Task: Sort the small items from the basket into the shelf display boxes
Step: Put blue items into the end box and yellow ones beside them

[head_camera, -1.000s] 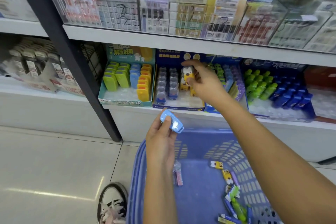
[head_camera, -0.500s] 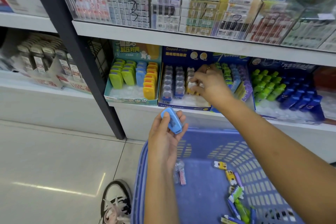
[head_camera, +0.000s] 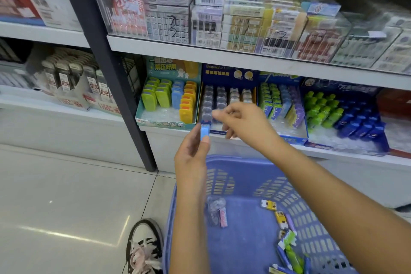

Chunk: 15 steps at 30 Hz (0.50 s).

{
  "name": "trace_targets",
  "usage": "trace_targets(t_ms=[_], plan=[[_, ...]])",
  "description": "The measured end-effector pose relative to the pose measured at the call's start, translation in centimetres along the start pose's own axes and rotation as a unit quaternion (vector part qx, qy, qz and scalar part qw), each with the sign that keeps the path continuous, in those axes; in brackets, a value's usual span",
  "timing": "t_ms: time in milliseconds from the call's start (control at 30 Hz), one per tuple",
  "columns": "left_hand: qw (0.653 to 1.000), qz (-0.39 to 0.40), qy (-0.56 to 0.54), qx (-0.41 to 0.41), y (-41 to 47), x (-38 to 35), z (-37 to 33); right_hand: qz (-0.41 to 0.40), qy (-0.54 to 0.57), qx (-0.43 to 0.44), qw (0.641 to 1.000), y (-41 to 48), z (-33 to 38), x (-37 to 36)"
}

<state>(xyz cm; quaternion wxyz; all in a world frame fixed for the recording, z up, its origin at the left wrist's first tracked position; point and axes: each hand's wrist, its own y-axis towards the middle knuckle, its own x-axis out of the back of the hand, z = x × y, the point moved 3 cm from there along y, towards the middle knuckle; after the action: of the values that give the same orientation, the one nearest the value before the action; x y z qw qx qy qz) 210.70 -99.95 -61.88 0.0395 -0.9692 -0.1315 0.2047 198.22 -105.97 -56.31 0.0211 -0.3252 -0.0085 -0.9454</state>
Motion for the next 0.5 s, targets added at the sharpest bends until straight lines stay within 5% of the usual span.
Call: trace_targets(t_ms=[200, 400, 500], plan=[[0.985, -0.011, 0.092, -0.149, 0.9, 1.4, -2.2, 0.103, 0.089, -0.037, 0.99, -0.1, 3.2, -2.3], [0.914, -0.039, 0.352, -0.198, 4.5, 4.1, -3.1, -0.042, -0.037, 0.144, 0.988, 4.2, 7.0, -2.6], [0.889, -0.022, 0.426, -0.165, 5.5, 5.1, -2.2, -0.036, -0.105, 0.148, 0.983, 7.4, 7.4, -4.5]])
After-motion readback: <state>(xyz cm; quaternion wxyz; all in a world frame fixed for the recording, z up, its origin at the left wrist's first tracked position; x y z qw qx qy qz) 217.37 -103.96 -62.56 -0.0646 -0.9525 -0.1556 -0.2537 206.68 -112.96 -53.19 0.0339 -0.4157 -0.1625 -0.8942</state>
